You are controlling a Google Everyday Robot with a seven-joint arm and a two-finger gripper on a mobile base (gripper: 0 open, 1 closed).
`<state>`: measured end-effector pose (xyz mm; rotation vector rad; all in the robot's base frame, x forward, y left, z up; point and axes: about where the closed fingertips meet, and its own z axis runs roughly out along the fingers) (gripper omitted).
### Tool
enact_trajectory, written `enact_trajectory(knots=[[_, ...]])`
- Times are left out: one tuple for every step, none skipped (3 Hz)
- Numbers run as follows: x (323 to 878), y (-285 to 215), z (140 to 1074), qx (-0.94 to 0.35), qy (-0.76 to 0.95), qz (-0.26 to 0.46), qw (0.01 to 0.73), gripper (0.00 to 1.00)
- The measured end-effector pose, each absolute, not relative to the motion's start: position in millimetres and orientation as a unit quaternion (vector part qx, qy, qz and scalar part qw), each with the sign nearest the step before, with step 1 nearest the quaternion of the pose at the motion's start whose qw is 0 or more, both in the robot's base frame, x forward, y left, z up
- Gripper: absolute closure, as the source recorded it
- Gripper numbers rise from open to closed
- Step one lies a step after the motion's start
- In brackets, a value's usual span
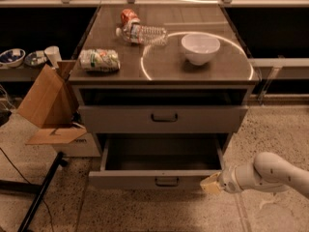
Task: Close middle drawer
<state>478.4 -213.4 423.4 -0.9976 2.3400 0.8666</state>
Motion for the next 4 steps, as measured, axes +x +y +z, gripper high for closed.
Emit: enact_trajectory(knots=[[478,-213,423,-0.362,0.848,0.314,0.225,1.0],[510,-216,428,-0.351,0.849,0.317,0.237,1.0],[508,-216,427,-0.351,0.849,0.317,0.237,1.0],[533,-213,431,-0.348,0.848,0.319,0.243,1.0]])
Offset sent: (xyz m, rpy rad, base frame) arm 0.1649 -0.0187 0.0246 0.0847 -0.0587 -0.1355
